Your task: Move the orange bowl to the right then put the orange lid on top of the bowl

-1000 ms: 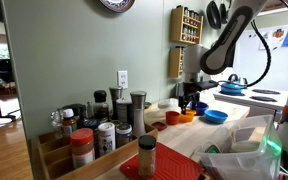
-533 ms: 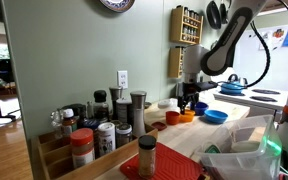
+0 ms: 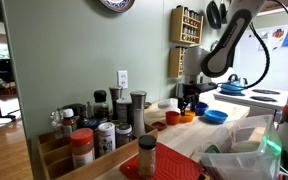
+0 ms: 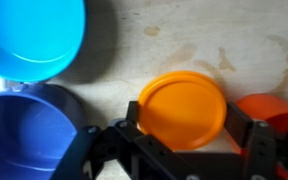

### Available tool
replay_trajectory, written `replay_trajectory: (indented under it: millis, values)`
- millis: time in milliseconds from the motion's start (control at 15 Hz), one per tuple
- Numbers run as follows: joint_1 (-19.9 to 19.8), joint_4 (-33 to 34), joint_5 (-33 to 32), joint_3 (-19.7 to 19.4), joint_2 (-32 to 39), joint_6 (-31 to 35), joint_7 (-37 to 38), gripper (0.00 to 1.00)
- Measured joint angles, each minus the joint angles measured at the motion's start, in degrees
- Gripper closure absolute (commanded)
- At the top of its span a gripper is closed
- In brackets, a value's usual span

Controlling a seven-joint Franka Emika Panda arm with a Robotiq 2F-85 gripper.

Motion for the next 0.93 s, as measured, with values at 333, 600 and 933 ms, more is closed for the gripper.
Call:
replay_trajectory:
  millis: [333,600,933]
  values:
    - [0.00,0.00,-2.39,-0.54,0.48,1.05,1.91,0.41]
    - [-0.01,0.05,-3.89,-0.71,0.86,1.79,3.08,0.40]
    - [-0.01,0.21,-4.37,-0.71,1.54,1.94,3.52,0.41]
